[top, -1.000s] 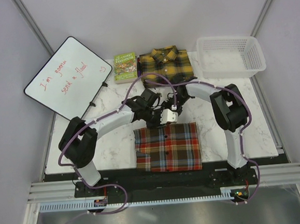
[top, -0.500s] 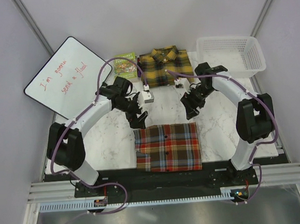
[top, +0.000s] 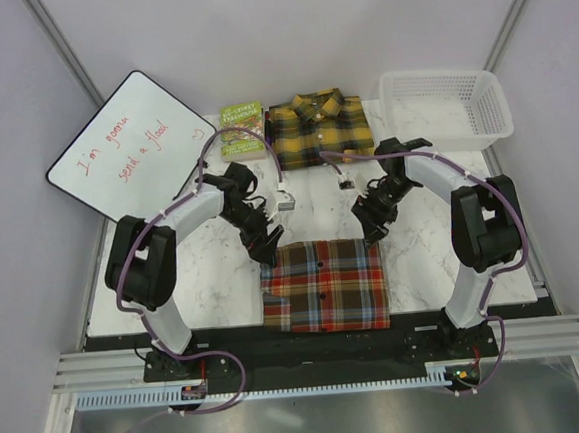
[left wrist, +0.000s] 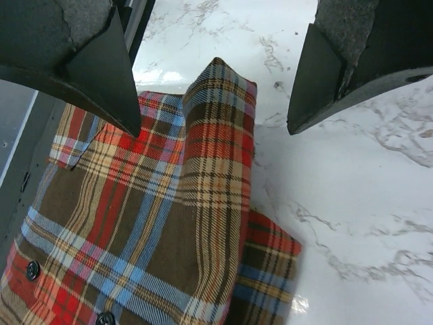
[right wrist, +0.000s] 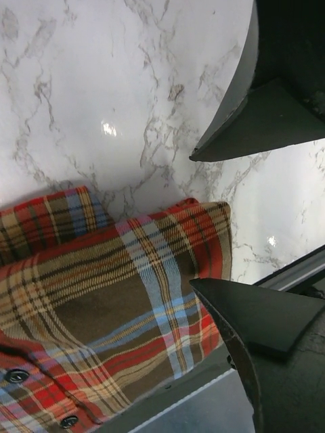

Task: Fold and stack the long sleeve shirts
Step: Fold the shirt

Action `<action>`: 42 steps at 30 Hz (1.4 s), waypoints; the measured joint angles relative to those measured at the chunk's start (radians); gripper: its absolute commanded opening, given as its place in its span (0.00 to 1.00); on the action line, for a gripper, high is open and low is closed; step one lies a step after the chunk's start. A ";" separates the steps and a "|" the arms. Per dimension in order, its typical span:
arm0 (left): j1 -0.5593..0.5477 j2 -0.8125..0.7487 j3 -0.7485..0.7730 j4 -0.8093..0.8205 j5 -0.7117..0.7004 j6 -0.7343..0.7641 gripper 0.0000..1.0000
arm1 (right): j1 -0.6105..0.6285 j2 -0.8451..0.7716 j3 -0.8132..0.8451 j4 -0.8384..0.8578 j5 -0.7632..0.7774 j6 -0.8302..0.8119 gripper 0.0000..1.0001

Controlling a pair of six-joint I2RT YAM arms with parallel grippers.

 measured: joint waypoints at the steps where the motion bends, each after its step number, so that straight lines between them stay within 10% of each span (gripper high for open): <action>1: 0.000 0.003 -0.007 -0.006 0.001 0.000 0.89 | 0.000 -0.001 -0.003 -0.007 -0.007 -0.007 0.69; 8: 0.000 0.026 -0.020 -0.014 0.028 -0.019 0.33 | 0.011 -0.016 -0.065 -0.045 -0.024 -0.043 0.03; 13: 0.008 0.026 -0.004 -0.056 0.071 -0.037 0.03 | 0.014 -0.083 -0.065 -0.070 -0.012 -0.045 0.00; 20: 0.022 0.045 0.089 -0.099 0.115 -0.050 0.02 | 0.000 -0.191 -0.063 -0.093 0.052 -0.047 0.00; 36: 0.144 0.342 0.280 -0.051 0.072 -0.115 0.07 | -0.013 0.103 0.019 0.216 0.153 0.130 0.00; 38: 0.147 0.349 0.305 -0.041 0.060 -0.130 0.23 | -0.013 0.106 0.036 0.235 0.168 0.157 0.10; 39: 0.148 0.351 0.315 -0.033 0.050 -0.138 0.30 | -0.014 0.106 0.045 0.243 0.174 0.168 0.41; 42: 0.156 0.351 0.342 -0.026 0.020 -0.161 0.44 | -0.018 0.103 0.072 0.256 0.196 0.208 0.74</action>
